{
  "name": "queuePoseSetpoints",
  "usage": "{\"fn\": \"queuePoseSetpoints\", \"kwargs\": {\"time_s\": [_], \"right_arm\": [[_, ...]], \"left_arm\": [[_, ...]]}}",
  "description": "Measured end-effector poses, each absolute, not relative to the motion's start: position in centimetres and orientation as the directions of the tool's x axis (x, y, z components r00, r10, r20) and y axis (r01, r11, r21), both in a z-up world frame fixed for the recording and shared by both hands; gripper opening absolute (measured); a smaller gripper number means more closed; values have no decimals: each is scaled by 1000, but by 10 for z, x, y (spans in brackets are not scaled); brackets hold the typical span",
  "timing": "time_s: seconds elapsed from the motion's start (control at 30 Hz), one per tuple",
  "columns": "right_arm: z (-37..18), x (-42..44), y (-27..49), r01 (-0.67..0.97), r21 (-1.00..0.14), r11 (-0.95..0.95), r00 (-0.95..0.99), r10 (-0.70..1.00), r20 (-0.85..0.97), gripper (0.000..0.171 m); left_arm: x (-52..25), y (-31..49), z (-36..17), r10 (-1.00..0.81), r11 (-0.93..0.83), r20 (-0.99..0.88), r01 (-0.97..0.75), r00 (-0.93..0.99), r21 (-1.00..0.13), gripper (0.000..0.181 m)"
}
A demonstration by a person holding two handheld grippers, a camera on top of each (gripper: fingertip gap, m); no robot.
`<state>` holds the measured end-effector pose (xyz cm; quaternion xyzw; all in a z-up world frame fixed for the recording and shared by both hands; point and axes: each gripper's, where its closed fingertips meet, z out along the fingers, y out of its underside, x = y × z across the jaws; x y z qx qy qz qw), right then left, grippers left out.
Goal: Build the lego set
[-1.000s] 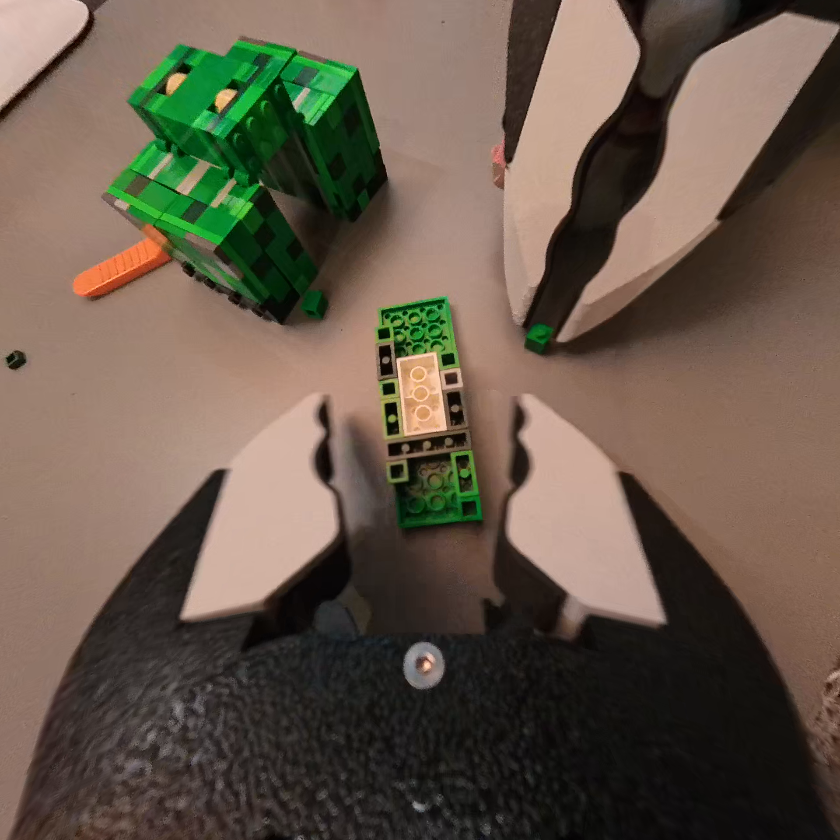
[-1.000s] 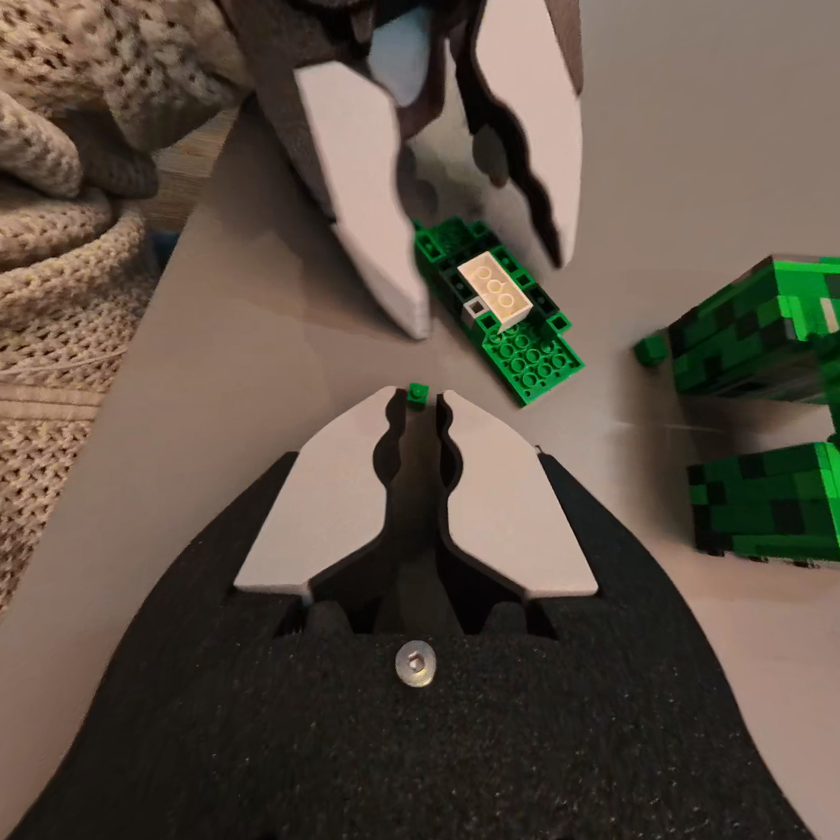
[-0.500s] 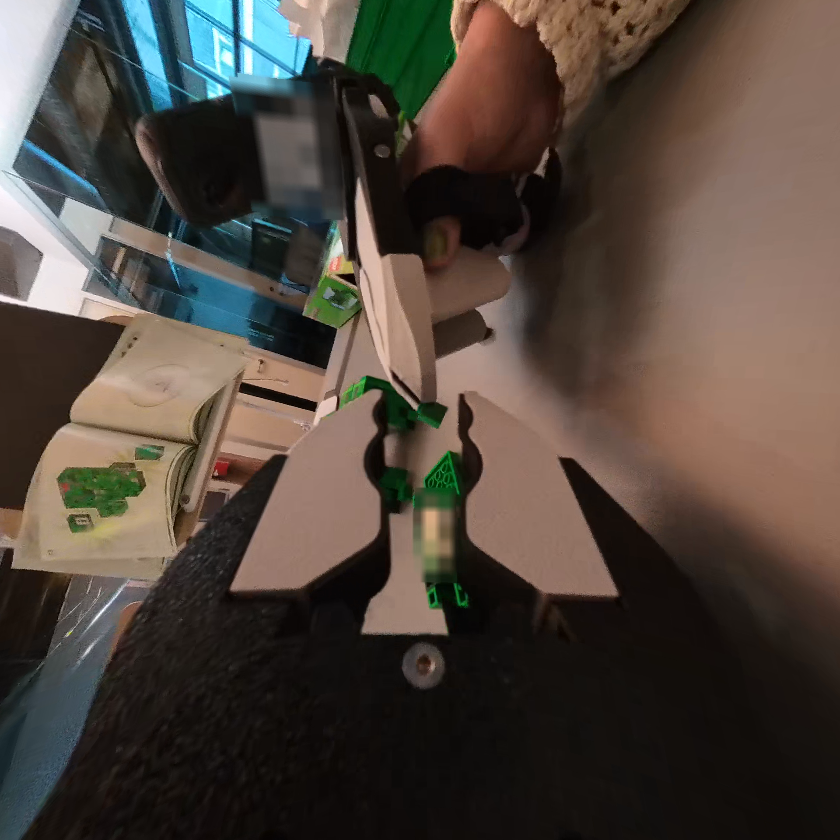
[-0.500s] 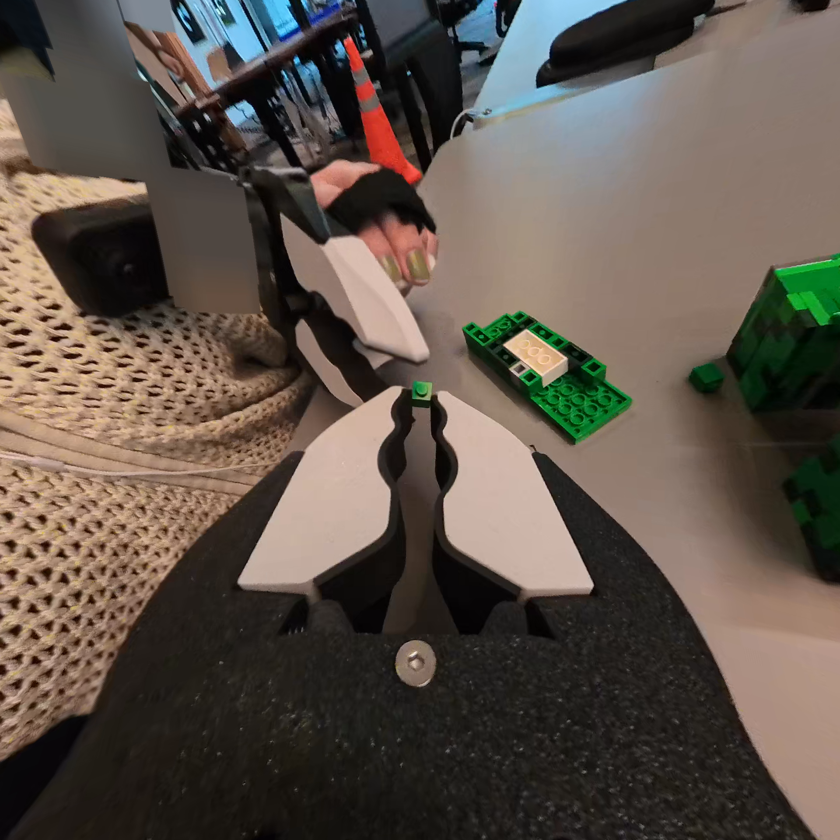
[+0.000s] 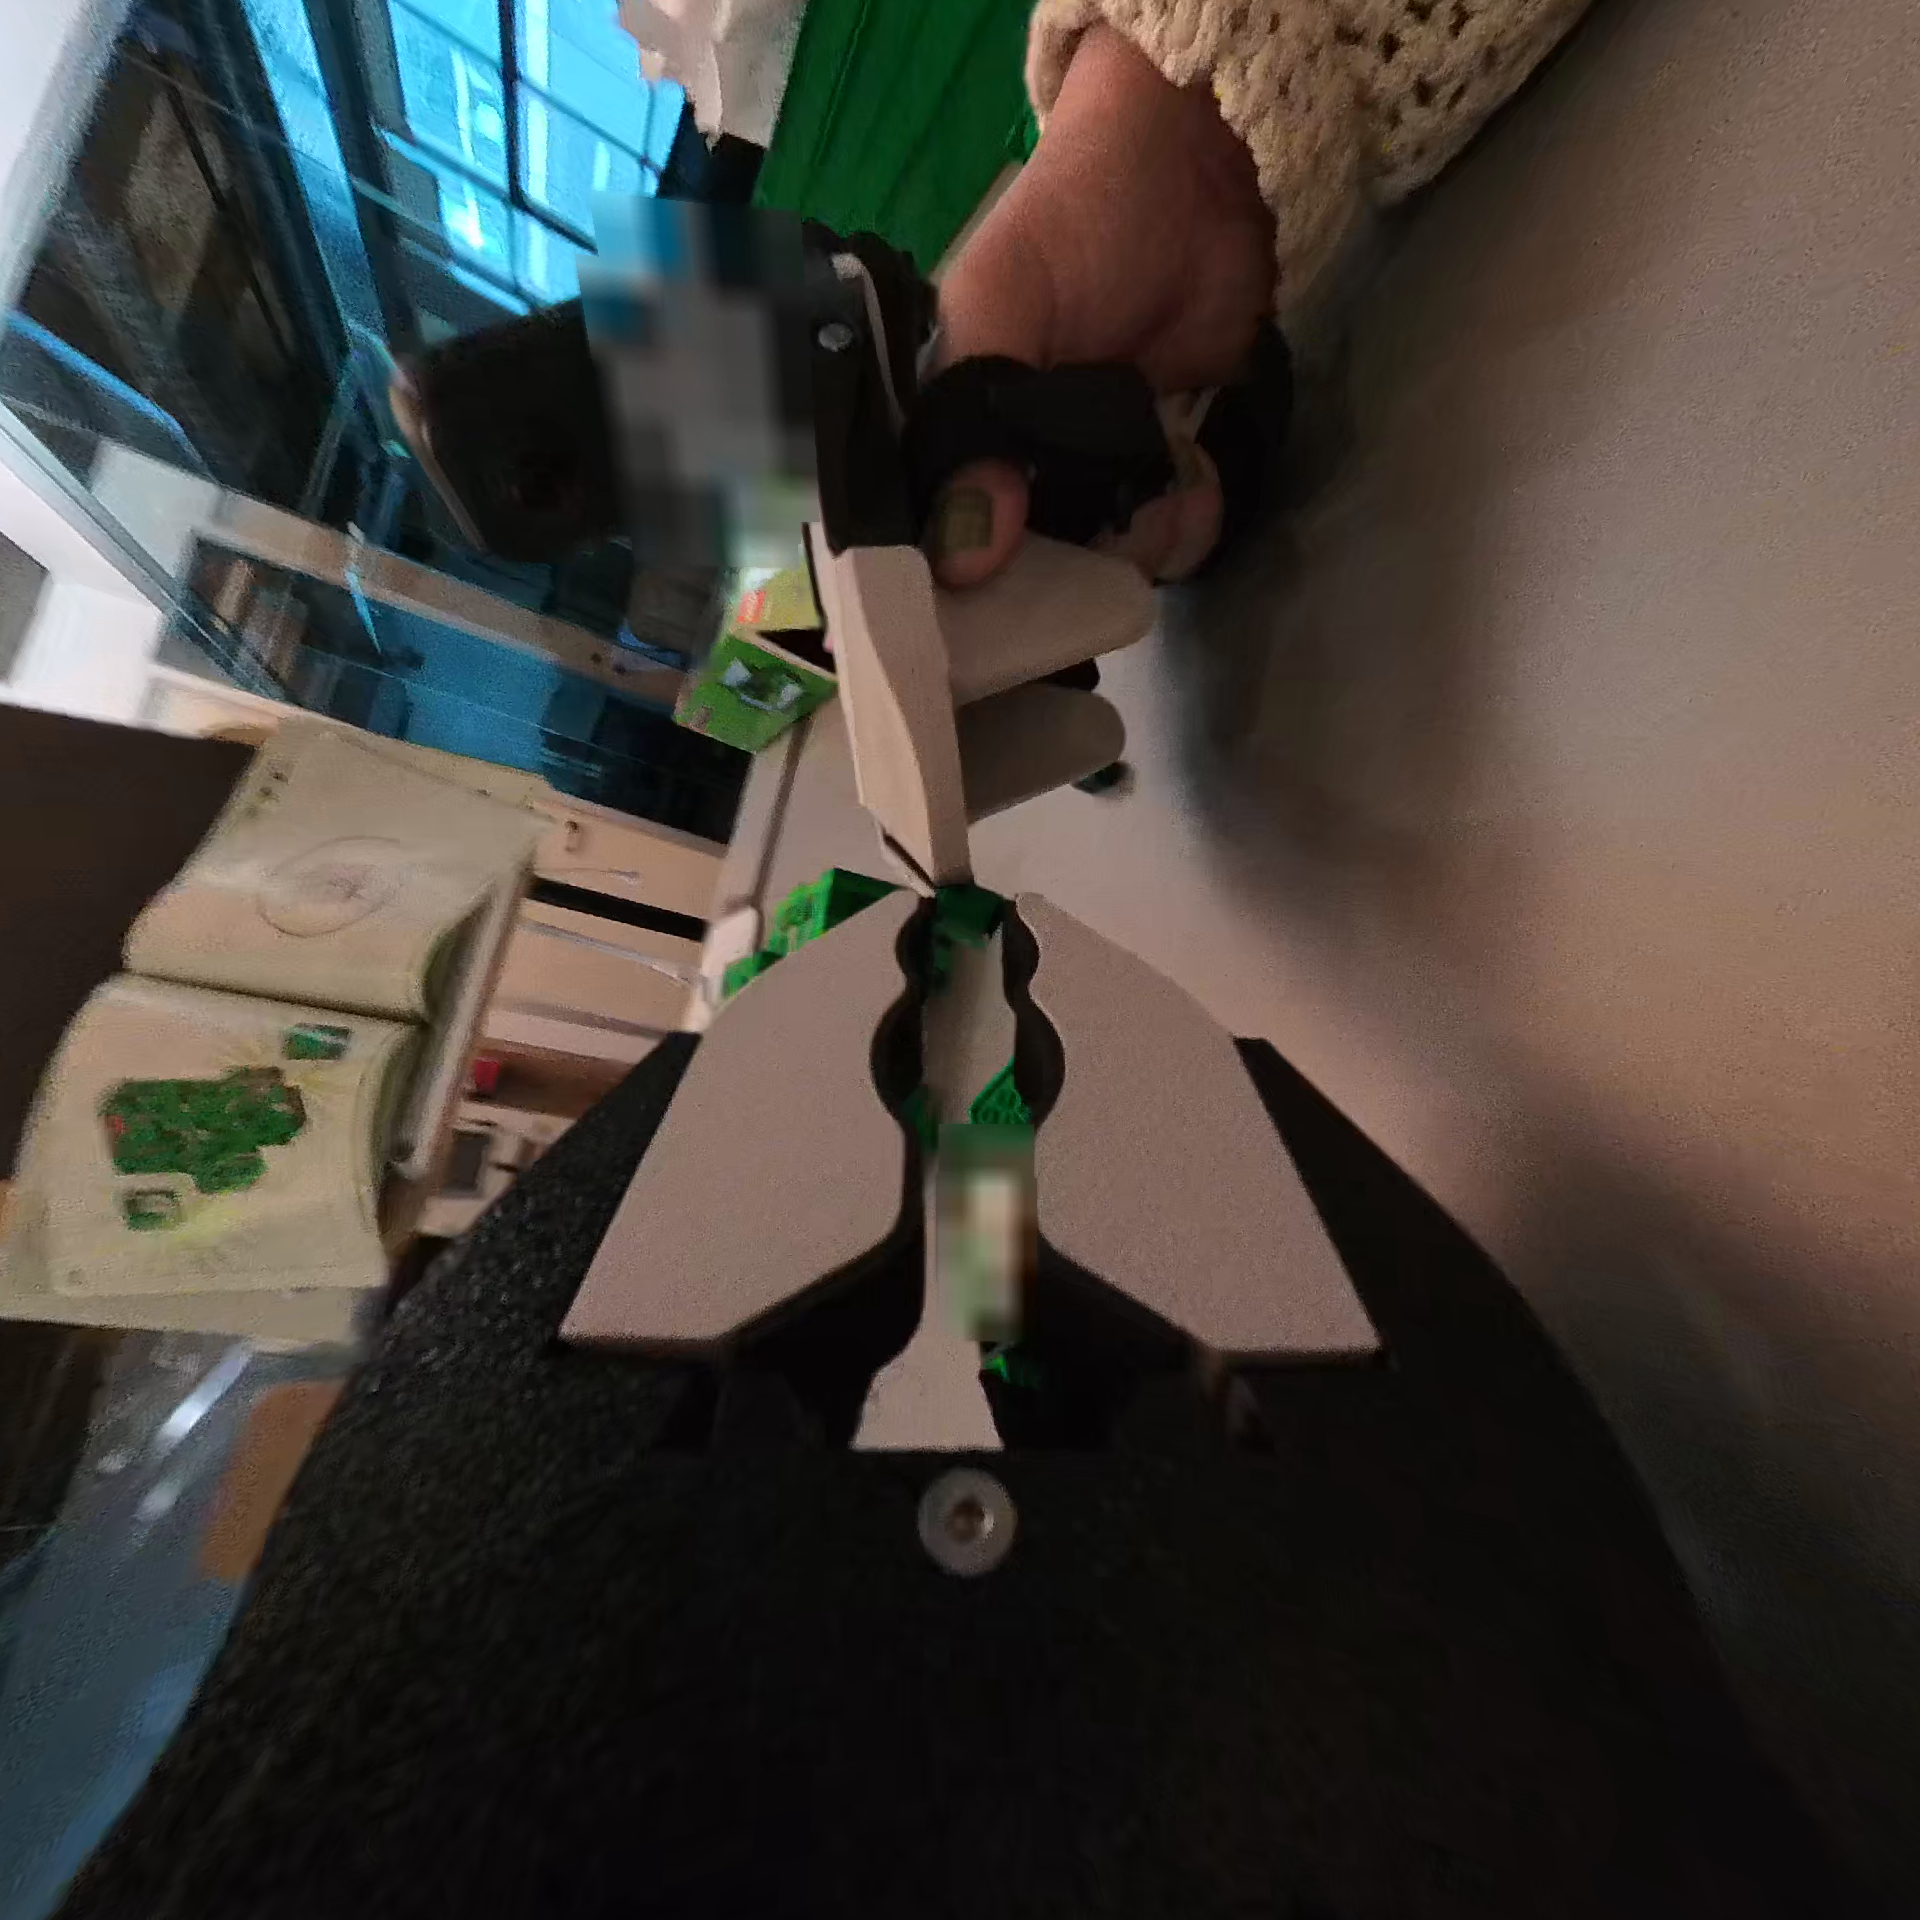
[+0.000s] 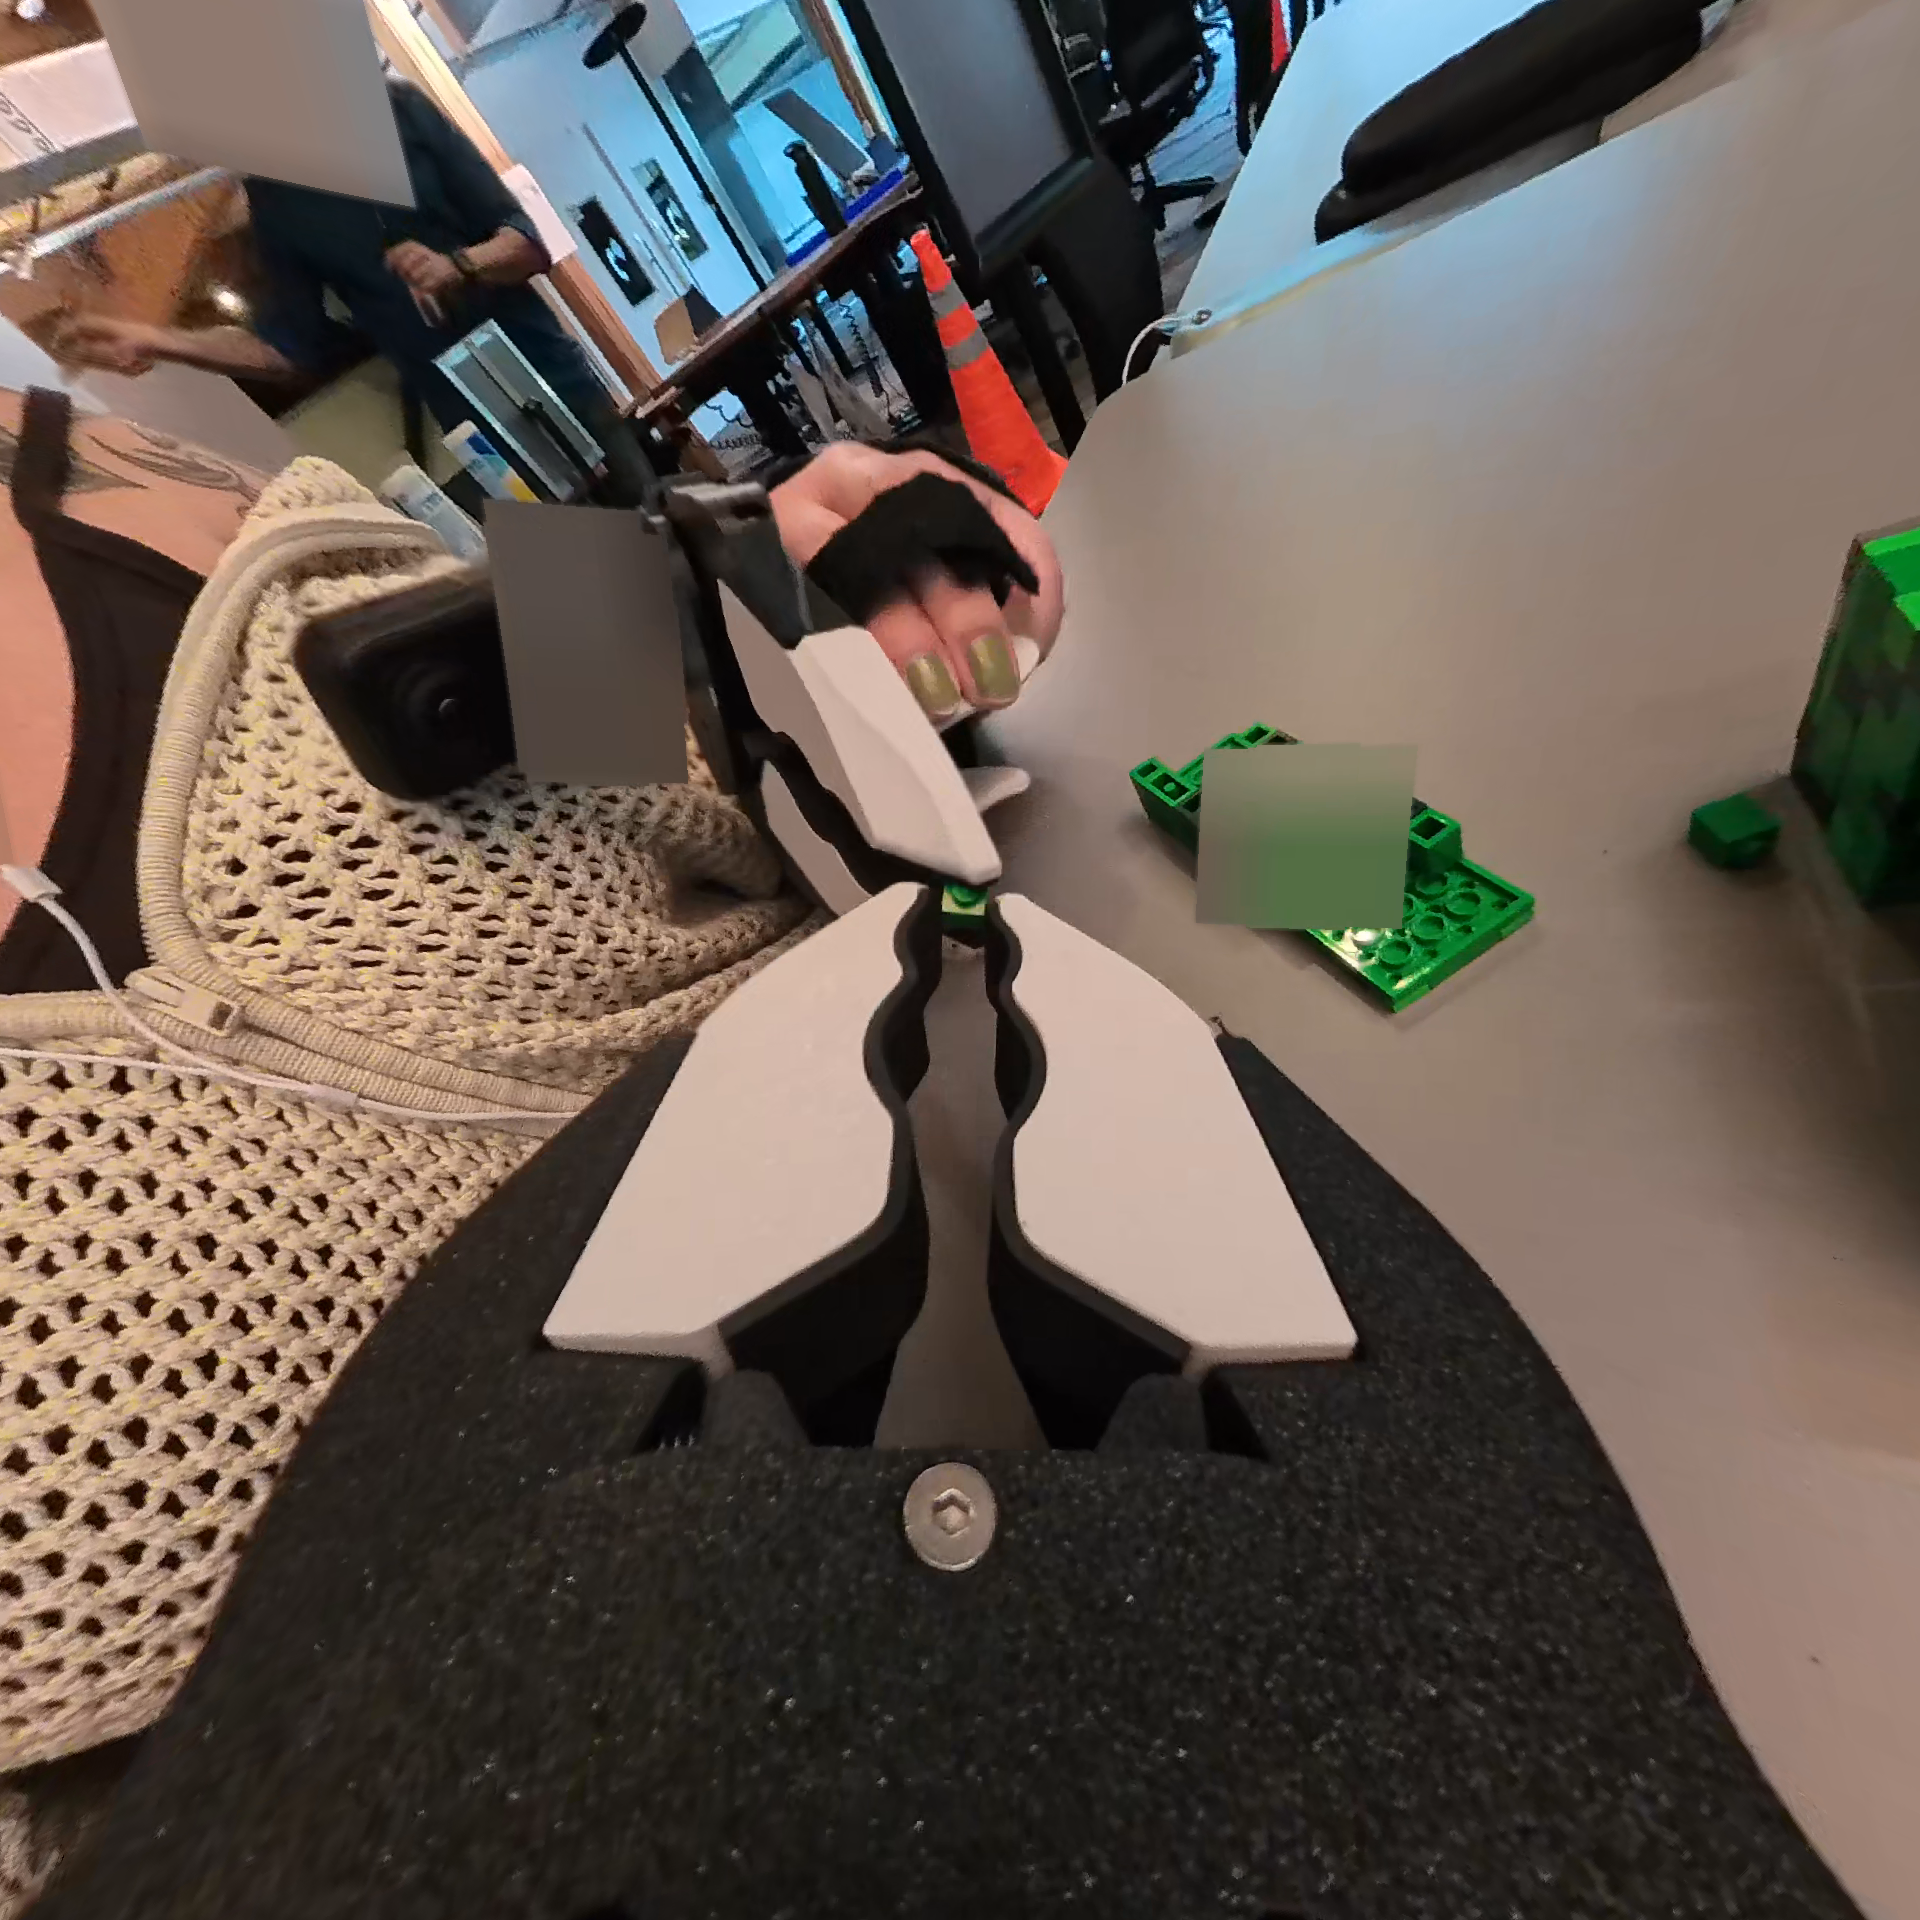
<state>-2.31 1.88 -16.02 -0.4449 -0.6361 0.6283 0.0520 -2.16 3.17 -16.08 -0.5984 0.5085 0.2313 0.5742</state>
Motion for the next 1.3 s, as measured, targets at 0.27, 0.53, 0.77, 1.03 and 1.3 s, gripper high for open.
{"fn": "queuePoseSetpoints", "kwargs": {"time_s": [0.27, 0.53, 0.77, 1.03, 1.3], "right_arm": [[-143, -26, 39, 117, -958, 262, -535, 829, 161, 32], [-146, -16, 10, -70, -684, 726, -461, 585, 668, 20], [-160, -9, 2, -88, -576, 812, -495, 466, 733, 14], [-175, -6, -3, -70, -504, 861, -547, 389, 741, 10], [-166, -14, 18, 30, -714, 699, -521, 621, 586, 8]], "left_arm": [[-28, 30, -149, -565, -250, -122, -311, 816, -917, 11], [-11, 10, -158, -607, -630, 470, -27, 641, -776, 11], [-5, 8, -168, -577, -694, 580, 30, 575, -720, 11], [2, 1, -174, -580, -731, 624, 4, 524, -682, 11], [-43, 11, -153, -540, -528, 323, -13, 777, -849, 42]]}}
